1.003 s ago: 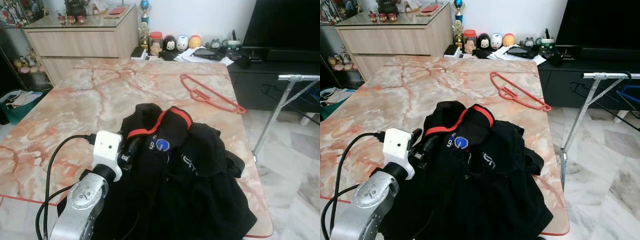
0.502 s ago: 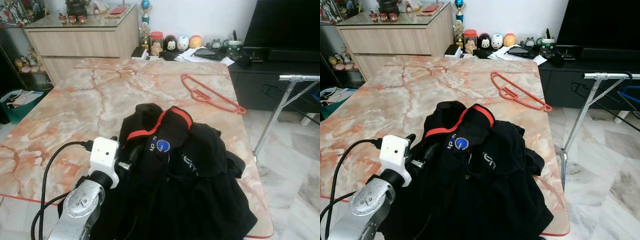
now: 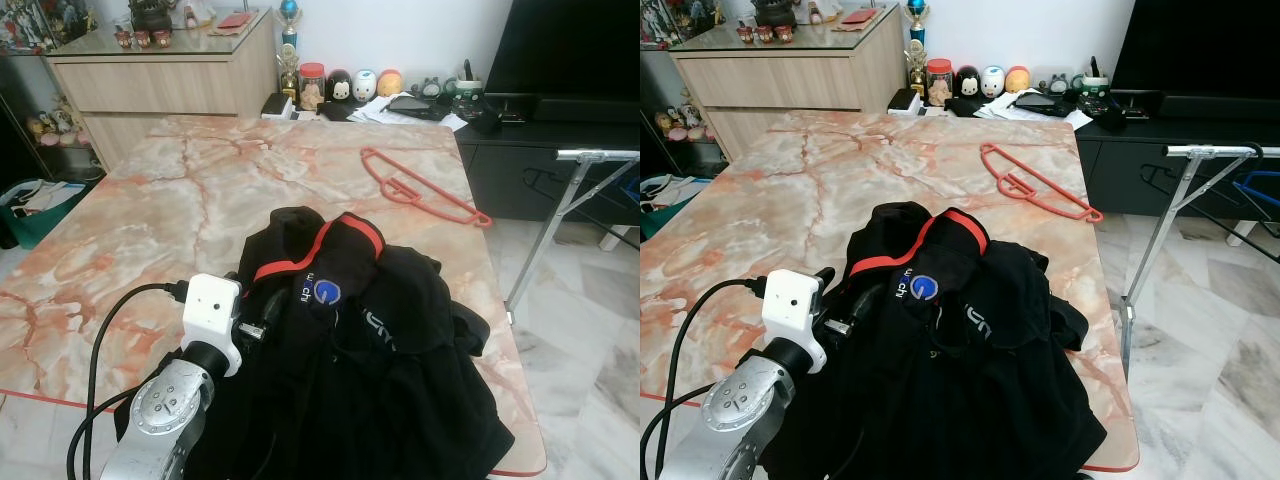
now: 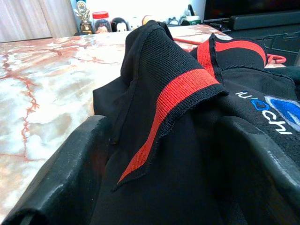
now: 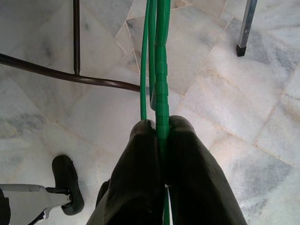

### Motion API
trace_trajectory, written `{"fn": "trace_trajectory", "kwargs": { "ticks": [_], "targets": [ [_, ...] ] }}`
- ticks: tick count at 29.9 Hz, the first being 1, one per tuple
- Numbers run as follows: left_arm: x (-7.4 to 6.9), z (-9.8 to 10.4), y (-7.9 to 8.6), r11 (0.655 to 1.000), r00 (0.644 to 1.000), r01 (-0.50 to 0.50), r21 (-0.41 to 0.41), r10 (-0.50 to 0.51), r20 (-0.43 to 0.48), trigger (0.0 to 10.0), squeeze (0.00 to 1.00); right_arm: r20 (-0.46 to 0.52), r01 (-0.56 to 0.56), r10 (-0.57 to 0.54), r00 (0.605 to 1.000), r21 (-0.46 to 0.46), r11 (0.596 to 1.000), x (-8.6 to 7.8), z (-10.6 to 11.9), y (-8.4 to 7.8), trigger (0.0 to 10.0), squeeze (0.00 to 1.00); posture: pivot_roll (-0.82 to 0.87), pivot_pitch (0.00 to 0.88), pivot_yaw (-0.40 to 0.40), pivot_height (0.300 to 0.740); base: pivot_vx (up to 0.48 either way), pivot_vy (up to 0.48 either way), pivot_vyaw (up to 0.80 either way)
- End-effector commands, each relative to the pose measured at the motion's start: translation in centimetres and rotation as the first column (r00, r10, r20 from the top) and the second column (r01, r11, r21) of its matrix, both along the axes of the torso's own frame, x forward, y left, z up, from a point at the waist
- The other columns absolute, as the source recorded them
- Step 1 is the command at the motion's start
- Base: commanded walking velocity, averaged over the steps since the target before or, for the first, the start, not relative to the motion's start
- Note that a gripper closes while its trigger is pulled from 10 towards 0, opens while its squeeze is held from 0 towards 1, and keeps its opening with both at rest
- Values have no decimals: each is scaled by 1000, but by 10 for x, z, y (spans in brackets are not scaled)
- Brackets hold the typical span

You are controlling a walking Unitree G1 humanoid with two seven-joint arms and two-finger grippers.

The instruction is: Hang hanger

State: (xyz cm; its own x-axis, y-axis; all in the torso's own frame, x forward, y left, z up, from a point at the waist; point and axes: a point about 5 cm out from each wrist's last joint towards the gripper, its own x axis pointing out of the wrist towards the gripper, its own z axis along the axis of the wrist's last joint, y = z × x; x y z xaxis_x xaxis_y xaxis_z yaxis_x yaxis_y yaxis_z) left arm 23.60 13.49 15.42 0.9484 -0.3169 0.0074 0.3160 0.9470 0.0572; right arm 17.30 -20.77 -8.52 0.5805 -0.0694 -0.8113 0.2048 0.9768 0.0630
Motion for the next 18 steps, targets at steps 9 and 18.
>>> {"fn": "trace_trajectory", "kwargs": {
  "ticks": [9,18],
  "targets": [
    [0,7,0,1000,1000,3,-12,-3,25,10000,0,1,-10,10,1000,-2,1000,3,1,0,10000,0,70,0,-5,716,0,0,0],
    [0,8,0,1000,1000,2,-17,-1,27,10000,0,1,-11,11,1000,-2,1000,3,1,0,10000,0,72,0,-7,716,0,0,0]
  ]
}}
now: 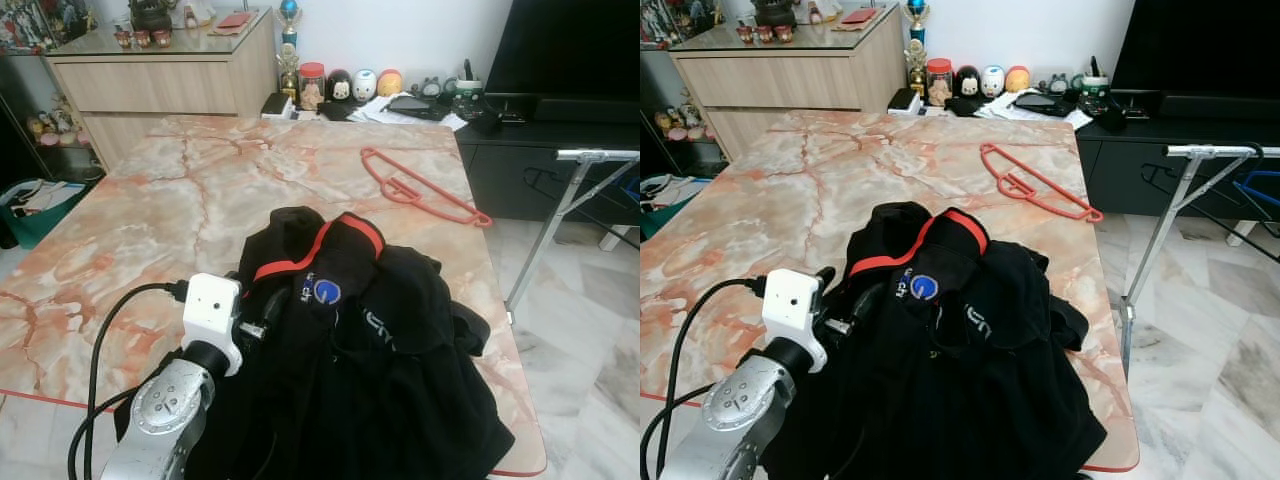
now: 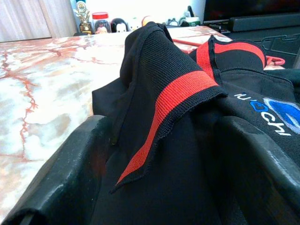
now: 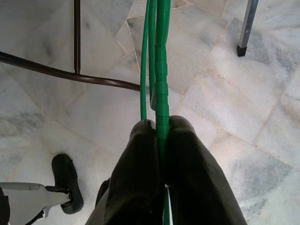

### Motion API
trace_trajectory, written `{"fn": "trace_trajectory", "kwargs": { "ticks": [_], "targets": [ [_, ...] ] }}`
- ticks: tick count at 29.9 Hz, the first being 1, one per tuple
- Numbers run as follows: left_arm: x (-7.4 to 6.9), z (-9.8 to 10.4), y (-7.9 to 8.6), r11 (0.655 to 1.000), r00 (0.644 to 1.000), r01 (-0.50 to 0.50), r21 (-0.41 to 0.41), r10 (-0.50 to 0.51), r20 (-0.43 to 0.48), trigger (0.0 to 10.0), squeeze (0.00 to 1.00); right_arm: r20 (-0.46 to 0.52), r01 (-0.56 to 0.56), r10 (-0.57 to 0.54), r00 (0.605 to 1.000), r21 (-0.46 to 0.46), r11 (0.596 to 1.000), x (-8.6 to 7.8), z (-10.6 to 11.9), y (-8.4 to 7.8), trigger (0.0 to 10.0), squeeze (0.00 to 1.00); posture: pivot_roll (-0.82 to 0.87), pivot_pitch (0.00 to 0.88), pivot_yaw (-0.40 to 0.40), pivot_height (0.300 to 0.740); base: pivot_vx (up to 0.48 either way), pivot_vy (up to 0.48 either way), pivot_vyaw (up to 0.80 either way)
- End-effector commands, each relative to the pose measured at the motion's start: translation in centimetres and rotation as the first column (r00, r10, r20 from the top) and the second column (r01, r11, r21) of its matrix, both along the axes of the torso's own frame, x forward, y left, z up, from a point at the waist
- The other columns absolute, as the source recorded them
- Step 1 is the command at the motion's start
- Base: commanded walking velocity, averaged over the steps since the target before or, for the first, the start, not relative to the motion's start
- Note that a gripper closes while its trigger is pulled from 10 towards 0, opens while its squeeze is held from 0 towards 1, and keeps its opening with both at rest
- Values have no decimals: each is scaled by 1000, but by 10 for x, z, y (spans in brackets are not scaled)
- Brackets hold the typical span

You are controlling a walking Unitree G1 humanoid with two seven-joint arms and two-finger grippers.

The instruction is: Hang hanger

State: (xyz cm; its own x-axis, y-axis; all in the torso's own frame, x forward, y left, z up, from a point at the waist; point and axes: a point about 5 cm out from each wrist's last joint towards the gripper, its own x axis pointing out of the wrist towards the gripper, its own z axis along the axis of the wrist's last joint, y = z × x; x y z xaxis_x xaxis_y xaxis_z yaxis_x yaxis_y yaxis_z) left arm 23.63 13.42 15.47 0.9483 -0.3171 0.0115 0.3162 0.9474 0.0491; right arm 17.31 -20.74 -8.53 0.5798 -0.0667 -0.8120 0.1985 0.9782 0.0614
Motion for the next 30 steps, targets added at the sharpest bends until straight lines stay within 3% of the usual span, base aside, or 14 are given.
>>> {"fn": "trace_trajectory", "kwargs": {
  "ticks": [1,14,30],
  "targets": [
    [0,7,0,1000,1000,1,-9,-1,26,10000,0,3,-5,5,1000,0,1000,3,1,0,10000,0,72,0,-7,716,0,0,0],
    [0,7,0,1000,1000,5,-10,-5,27,10000,0,3,-5,5,1000,0,1000,3,1,0,10000,0,72,0,-6,716,0,0,0],
    [0,7,-1,1000,1000,9,-6,-9,28,10000,0,2,-7,7,1000,1,1000,3,1,1,10000,0,72,0,-5,716,-278,0,0]
  ]
}}
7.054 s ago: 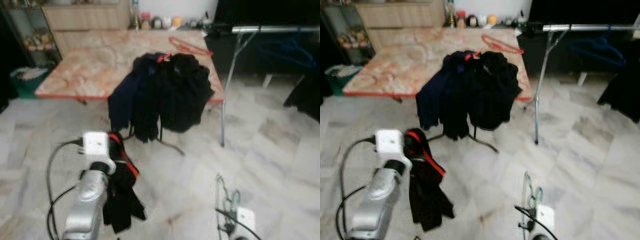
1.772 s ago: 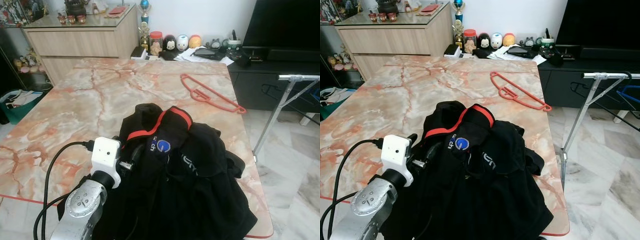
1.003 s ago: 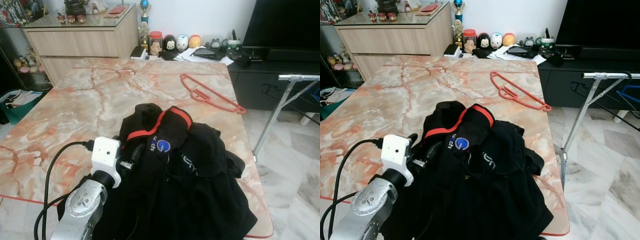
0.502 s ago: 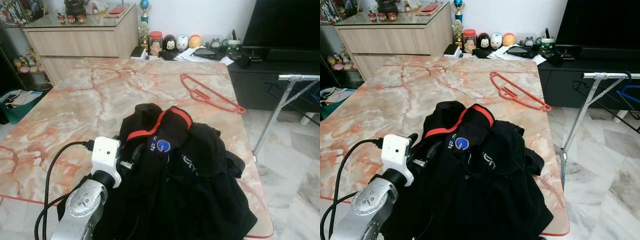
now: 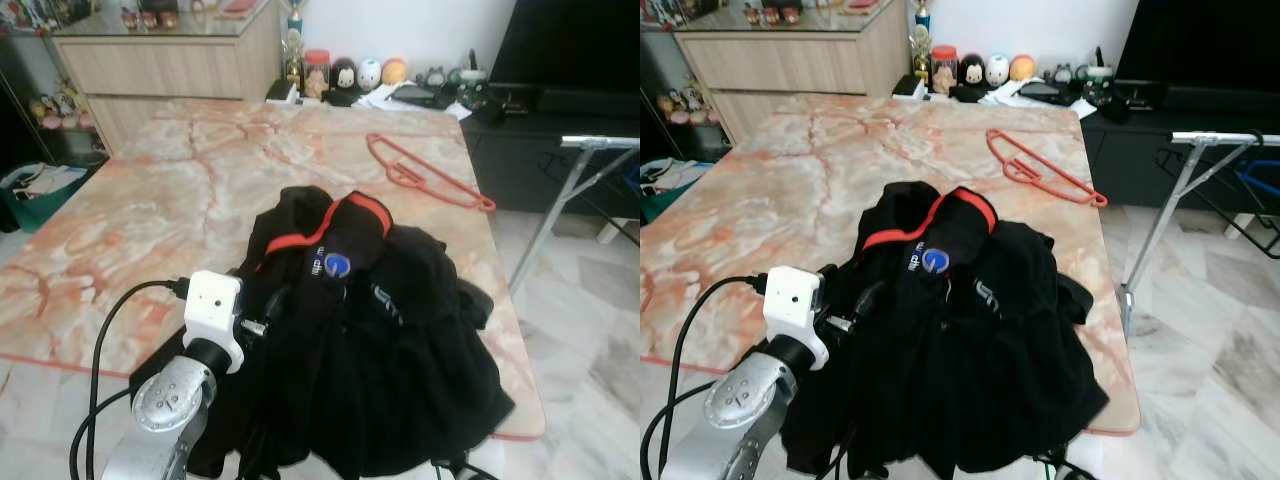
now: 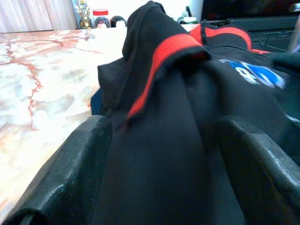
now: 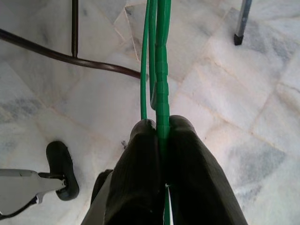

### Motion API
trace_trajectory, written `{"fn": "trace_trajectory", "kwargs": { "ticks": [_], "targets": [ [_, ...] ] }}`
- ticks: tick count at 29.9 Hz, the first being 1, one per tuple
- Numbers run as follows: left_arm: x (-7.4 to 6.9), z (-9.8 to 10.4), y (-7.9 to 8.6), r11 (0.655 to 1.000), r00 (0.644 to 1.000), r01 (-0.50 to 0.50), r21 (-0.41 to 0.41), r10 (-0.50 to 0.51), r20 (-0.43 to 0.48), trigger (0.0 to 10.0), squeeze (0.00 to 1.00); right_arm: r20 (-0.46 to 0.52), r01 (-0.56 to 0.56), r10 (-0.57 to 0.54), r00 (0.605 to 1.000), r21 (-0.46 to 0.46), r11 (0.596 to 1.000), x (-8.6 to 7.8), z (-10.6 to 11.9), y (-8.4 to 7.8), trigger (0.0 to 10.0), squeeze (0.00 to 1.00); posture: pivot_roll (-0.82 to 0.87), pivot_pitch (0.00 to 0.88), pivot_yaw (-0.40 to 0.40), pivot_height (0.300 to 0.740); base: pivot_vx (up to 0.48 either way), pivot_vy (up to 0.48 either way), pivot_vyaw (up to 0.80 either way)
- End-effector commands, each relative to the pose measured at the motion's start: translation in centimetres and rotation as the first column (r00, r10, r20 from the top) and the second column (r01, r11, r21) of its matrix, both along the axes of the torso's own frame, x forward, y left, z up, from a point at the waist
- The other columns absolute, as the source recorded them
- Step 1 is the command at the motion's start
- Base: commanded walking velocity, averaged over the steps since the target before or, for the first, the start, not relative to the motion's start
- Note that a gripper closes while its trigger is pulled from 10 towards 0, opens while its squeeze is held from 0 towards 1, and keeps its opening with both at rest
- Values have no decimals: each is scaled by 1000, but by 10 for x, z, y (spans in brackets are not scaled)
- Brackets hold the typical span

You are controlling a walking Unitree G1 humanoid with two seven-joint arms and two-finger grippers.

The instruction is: Hang hanger

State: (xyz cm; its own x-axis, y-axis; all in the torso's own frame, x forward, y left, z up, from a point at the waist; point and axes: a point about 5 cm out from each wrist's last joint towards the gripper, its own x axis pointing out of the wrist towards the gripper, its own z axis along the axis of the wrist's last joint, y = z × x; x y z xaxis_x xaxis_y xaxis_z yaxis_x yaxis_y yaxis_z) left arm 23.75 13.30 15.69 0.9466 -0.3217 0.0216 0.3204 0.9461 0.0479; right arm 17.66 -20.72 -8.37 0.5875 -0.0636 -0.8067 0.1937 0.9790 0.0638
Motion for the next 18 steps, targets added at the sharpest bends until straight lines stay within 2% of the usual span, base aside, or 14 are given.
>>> {"fn": "trace_trajectory", "kwargs": {
  "ticks": [1,18],
  "targets": [
    [-1,5,0,1000,1000,4,-2,-4,19,10000,0,-7,-2,2,1000,0,1000,-1,0,0,10000,0,75,0,-8,716,-292,0,0],
    [-1,6,-1,1000,1000,4,-2,-4,20,10000,0,-7,-2,2,1000,-1,1000,0,0,0,10000,0,75,0,-8,716,-296,0,0]
  ]
}}
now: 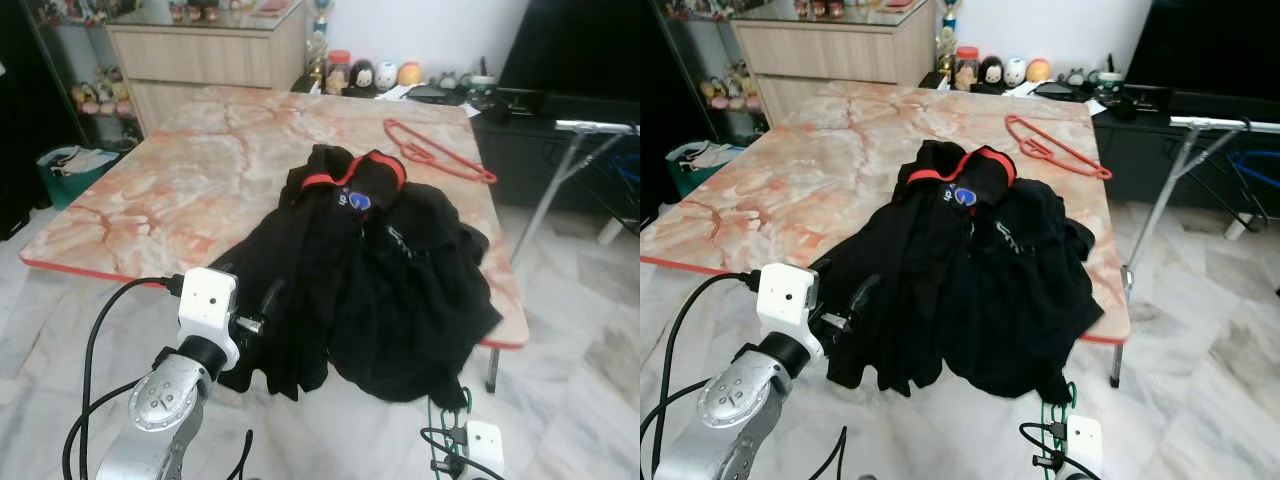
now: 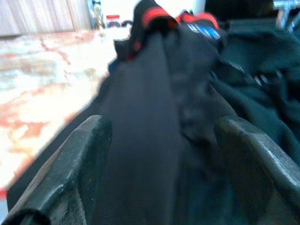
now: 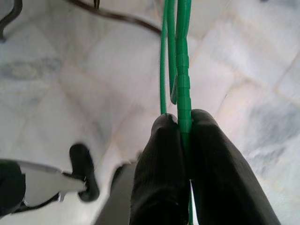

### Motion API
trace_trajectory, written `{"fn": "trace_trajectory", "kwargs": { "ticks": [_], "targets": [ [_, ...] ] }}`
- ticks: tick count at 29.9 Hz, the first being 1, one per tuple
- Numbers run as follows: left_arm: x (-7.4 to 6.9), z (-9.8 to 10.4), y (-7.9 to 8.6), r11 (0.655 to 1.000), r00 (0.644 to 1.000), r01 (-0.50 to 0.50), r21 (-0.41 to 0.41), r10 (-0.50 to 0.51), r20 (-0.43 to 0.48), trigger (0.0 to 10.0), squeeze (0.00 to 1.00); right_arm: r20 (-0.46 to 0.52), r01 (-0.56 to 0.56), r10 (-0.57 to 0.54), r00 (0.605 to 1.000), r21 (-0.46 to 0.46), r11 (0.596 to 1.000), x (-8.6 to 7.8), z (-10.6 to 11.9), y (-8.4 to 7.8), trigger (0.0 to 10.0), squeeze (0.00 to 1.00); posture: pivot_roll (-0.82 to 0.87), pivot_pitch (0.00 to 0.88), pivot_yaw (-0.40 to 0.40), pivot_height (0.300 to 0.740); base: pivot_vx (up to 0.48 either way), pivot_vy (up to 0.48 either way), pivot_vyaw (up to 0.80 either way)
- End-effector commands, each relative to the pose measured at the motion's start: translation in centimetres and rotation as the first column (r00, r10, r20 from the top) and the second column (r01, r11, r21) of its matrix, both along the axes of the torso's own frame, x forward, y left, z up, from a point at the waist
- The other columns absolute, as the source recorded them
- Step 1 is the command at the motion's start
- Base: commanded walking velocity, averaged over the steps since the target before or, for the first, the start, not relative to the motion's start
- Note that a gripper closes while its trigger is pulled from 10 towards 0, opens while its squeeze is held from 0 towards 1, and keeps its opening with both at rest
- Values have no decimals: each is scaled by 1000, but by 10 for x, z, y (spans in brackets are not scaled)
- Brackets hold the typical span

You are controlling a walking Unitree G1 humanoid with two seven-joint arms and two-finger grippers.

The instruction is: Hang hanger

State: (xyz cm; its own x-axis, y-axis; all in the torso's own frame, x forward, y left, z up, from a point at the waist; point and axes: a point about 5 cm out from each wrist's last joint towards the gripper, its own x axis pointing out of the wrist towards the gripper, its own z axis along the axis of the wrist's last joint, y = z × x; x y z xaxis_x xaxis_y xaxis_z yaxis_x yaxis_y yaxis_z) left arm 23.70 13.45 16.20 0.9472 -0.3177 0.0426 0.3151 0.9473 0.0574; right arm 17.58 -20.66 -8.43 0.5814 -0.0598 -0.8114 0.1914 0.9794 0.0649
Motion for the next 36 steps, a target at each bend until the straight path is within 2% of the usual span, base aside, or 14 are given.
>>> {"fn": "trace_trajectory", "kwargs": {
  "ticks": [1,16,17,18,19,23,24,28,31,32,33,34,35,36],
  "targets": [
    [-1,1,-2,1000,1000,8,-4,-8,-3,10000,0,1,0,0,1000,-3,1000,0,0,-1,10000,0,75,0,-8,716,-296,0,0],
    [-1,1,-2,1000,1000,8,-4,-8,-3,10000,0,1,1,-1,1000,-3,1000,0,0,-1,10000,0,75,0,-8,716,-296,0,0],
    [9,-47,26,983,967,-169,67,179,-181,10000,0,3,-1,1,1000,-3,1000,1,1,0,10000,0,70,0,-6,716,0,0,0],
    [10,-61,34,972,946,-214,94,230,-228,10000,0,4,-2,2,1000,-3,1000,2,1,0,10000,0,68,0,-4,716,0,0,0],
    [9,-76,41,965,928,-233,123,259,-269,10000,0,5,-1,1,1000,-2,1000,2,1,0,10000,0,67,0,-3,716,0,0,0],
    [5,-111,49,958,894,-217,186,272,-355,10000,0,6,1,-1,1000,-1,1000,2,1,1,10000,0,66,0,0,716,0,0,0],
    [-4,-145,58,951,841,-193,242,287,-458,10000,0,6,2,-2,1000,0,1000,3,1,2,10000,0,58,0,4,716,0,0,0],
    [-14,-173,62,949,781,-176,260,296,-550,10000,0,8,7,-7,1000,2,1000,3,1,2,10000,0,62,0,0,716,0,0,0],
    [-16,-192,74,941,708,-281,189,336,-621,10000,0,5,-5,5,1000,1,1000,4,1,3,10000,0,37,0,3,716,0,0,0],
    [-16,-192,74,941,708,-281,189,336,-621,10000,0,5,-5,5,1000,1,1000,4,1,3,10000,0,37,0,3,716,0,0,0],
    [-7,-184,83,910,702,-401,106,379,-603,10000,0,6,-1,1,1000,2,1000,4,1,3,10000,0,27,0,4,716,0,0,0],
    [-3,-181,87,890,697,-450,69,399,-595,10000,0,8,3,-3,1000,2,1000,4,1,3,10000,0,27,0,4,716,0,0,0],
    [1,-181,91,883,693,-460,93,422,-585,10000,0,10,9,-9,1000,2,1000,4,1,2,10000,0,46,0,-4,716,0,0,0],
    [3,-183,91,896,696,-421,142,420,-583,10000,0,8,2,-2,1000,-1,1000,4,2,2,10000,0,61,0,-8,716,0,0,0]
  ]
}}
